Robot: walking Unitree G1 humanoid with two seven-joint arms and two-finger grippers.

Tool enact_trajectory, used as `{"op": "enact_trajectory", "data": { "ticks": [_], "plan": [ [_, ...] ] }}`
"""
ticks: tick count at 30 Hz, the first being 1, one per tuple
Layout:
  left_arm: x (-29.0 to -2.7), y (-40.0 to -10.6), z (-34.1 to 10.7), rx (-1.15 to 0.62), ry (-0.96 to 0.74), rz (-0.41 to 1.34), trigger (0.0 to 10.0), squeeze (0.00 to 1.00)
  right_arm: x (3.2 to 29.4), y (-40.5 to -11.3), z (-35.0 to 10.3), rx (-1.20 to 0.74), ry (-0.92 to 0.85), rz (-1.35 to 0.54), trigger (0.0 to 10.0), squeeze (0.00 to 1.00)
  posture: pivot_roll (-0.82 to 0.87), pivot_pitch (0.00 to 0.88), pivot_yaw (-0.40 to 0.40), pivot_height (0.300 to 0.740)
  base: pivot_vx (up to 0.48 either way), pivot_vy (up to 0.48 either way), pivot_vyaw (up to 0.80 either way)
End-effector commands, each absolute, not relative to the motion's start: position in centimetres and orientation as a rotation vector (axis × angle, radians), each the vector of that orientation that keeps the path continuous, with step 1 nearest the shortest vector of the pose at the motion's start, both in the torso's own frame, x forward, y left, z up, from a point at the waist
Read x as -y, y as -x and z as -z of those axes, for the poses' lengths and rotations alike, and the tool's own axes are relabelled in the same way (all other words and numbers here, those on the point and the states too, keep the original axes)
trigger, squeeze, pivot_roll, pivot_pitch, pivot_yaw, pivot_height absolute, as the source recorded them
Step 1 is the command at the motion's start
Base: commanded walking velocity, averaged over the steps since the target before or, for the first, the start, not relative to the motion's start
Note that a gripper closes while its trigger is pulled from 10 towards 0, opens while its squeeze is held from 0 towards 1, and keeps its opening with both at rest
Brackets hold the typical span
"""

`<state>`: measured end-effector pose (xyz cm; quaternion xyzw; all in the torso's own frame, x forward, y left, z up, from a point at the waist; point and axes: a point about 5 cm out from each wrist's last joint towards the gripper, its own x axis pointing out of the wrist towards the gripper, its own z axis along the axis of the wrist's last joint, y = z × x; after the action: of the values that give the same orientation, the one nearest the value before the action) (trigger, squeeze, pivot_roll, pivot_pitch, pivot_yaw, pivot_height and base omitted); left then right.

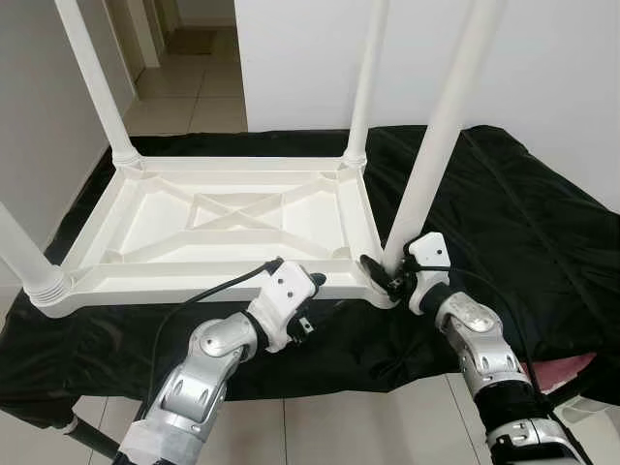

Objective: Building children table

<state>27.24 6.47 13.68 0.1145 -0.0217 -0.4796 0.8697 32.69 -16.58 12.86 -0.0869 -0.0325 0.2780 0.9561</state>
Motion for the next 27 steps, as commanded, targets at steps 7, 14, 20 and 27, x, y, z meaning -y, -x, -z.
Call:
{"op": "enact_trajectory", "data": {
  "ticks": [7,14,20,27],
  "plan": [
    [-7.1,-27.5,-13.9,0.058,-0.25,0.908,10.0,0.0,17.1,-32.7,-12.0,0.026,0.172,-0.591,8.2,0.0,0.02,0.002,0.003,0.74,0.0,0.0,0.0],
    [-7.1,-27.5,-13.9,0.057,-0.25,0.911,10.0,0.0,16.6,-32.5,-11.6,0.006,0.086,-0.485,10.0,0.0,0.02,0.008,0.01,0.74,0.0,0.0,0.0],
    [-7.1,-27.5,-13.9,0.055,-0.249,0.916,10.0,0.0,15.1,-31.7,-11.3,0.006,0.014,-0.323,10.0,0.0,0.01,0.014,0.018,0.74,0.0,0.0,0.0],
    [-7.0,-27.4,-13.8,0.052,-0.247,0.923,10.0,0.0,14.4,-31.2,-10.8,-0.016,-0.036,-0.123,10.0,0.0,0.0,0.017,0.021,0.74,0.0,0.0,0.0]
  ]
}}
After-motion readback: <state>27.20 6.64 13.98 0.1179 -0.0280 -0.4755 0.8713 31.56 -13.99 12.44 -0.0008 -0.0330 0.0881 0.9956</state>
